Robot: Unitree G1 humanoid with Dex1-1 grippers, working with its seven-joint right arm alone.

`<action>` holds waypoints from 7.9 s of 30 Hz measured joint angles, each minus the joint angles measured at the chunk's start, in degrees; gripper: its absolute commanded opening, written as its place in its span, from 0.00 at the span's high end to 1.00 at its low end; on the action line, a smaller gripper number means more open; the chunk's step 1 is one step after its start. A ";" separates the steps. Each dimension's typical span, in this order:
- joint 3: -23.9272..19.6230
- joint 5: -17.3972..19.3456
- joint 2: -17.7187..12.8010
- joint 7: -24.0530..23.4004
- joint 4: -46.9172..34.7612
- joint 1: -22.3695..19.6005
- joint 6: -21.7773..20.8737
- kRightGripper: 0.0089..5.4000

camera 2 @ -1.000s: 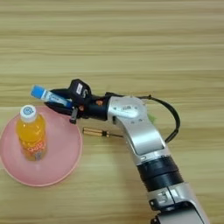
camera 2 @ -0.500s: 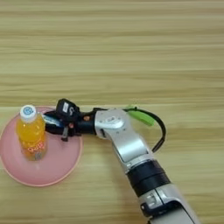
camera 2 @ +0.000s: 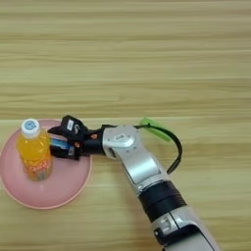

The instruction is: Move the objects on the table

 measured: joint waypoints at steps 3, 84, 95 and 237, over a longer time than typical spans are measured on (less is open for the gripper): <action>-0.01 -0.02 0.00 0.00 0.00 0.00 0.00 0.43; 0.95 10.73 -3.33 5.93 -19.20 2.69 6.02 0.00; 1.29 10.30 -1.37 6.24 -17.43 2.68 4.95 0.19; -10.80 20.27 -0.32 2.42 -11.96 -3.44 -4.21 0.01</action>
